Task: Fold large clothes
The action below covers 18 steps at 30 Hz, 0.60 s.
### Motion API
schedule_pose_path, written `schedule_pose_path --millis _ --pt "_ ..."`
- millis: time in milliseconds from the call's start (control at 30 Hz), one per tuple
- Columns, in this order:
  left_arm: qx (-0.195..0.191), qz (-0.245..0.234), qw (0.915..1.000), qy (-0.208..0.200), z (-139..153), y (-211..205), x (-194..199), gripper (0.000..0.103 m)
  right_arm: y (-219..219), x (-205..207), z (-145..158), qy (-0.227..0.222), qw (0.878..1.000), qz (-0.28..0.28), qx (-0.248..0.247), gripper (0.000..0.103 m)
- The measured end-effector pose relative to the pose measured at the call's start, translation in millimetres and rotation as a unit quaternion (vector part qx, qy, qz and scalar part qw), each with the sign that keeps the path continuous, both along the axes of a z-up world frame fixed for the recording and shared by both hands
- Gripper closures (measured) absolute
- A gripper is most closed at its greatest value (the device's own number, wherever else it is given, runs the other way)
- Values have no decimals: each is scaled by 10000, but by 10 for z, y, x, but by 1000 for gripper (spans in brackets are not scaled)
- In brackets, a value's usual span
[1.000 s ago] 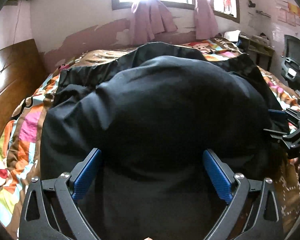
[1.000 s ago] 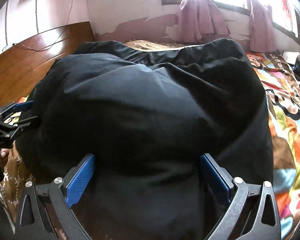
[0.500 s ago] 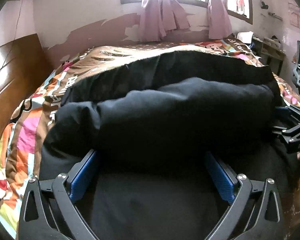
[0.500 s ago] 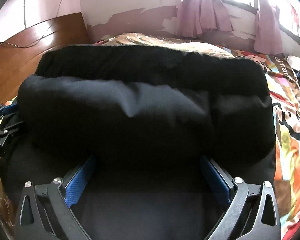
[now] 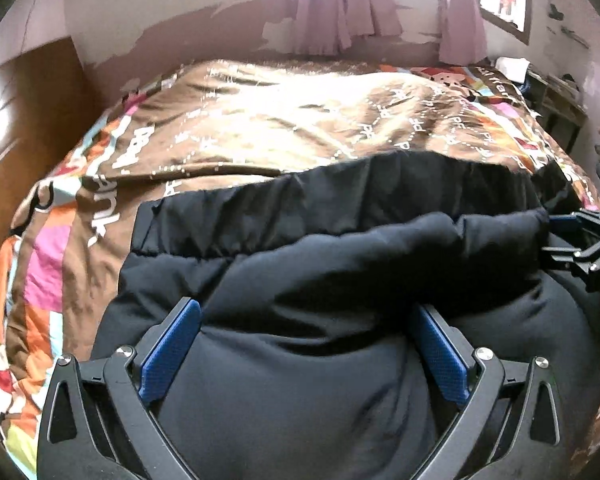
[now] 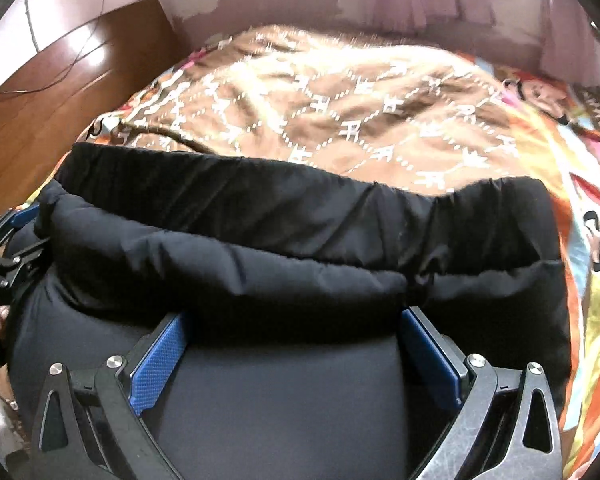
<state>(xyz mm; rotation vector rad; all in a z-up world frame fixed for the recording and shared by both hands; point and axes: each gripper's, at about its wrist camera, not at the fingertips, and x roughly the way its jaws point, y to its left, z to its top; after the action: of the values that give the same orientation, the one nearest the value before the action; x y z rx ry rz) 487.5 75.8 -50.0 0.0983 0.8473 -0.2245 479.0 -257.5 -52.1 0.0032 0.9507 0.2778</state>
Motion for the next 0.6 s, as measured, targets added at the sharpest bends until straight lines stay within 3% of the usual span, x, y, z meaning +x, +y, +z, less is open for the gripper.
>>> schedule_pose_path --millis 267,600 --pt "-84 73 9995 298 -112 60 239 1 39 162 -88 38 9998 91 -142 0" --pt "-473 110 9986 189 -232 146 216 0 87 175 -177 -181 9996 75 -226 0"
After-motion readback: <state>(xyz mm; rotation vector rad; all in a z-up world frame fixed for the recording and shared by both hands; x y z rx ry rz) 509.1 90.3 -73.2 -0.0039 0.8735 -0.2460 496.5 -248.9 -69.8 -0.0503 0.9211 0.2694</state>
